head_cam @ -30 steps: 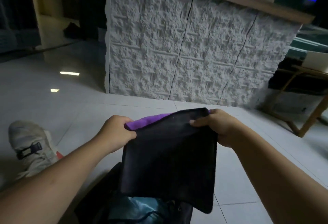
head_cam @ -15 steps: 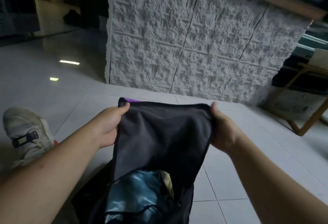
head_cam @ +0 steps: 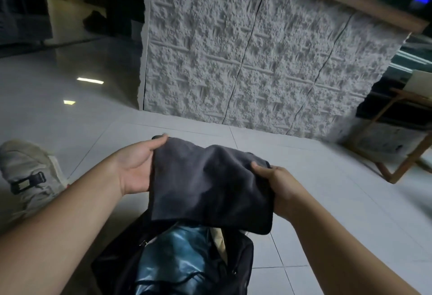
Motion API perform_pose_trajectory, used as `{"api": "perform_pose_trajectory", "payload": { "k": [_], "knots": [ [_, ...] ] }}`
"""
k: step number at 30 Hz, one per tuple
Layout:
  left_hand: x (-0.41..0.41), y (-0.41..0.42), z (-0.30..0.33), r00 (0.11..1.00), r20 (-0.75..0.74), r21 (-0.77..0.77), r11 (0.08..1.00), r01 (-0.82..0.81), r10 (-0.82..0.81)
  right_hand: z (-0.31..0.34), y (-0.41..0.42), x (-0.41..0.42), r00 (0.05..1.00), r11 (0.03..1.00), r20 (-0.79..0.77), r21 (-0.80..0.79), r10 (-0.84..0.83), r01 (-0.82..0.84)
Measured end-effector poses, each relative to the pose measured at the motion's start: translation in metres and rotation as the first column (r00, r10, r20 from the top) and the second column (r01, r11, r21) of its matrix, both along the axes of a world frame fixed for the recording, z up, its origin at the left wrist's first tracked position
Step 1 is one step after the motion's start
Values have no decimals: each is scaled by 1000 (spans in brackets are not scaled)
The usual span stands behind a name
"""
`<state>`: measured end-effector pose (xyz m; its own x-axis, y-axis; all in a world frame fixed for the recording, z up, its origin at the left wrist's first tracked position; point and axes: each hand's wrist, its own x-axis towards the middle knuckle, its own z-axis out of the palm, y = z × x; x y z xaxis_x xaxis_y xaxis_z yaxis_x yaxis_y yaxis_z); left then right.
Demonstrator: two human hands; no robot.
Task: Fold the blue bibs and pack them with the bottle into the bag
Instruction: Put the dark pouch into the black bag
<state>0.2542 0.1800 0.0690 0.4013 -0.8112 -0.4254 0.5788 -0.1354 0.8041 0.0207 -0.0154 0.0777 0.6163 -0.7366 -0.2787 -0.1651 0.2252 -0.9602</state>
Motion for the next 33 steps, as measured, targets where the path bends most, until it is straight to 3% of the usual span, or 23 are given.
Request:
{"api": "perform_pose_trajectory", "payload": {
  "k": [3, 9, 14, 17, 20, 23, 28, 33],
  "knots": [
    [-1, 3, -2, 972, 136, -25, 981, 195, -190, 10, 4, 0, 995, 995, 35, -36, -92, 94],
    [-3, 0, -1, 935, 346, 90, 995, 50, -78, 17, 1, -11, 963, 955, 115, -145, -244, 260],
    [1, -2, -14, 800, 600, 170, 974, -151, 20, 16, -2, -13, 924, 913, 250, -216, -290, 345],
    [3, -2, -14, 871, 489, 114, 985, -129, 58, 16, -1, -9, 941, 911, 203, -259, -272, 320],
    [6, 6, -7, 931, 362, 29, 999, 28, -36, 19, -1, -8, 955, 898, 148, -329, -256, 291],
    [9, 12, -5, 862, 483, 61, 988, 144, -155, 26, 0, -10, 982, 912, 110, -366, -157, 186],
    [13, 11, -10, 719, 650, 263, 960, 92, -247, 27, -1, -13, 989, 904, 74, -403, -125, 144],
    [14, 8, -17, 707, 679, 280, 960, 1, -199, 22, -8, -21, 990, 935, 98, -331, -104, 131]
  ]
}}
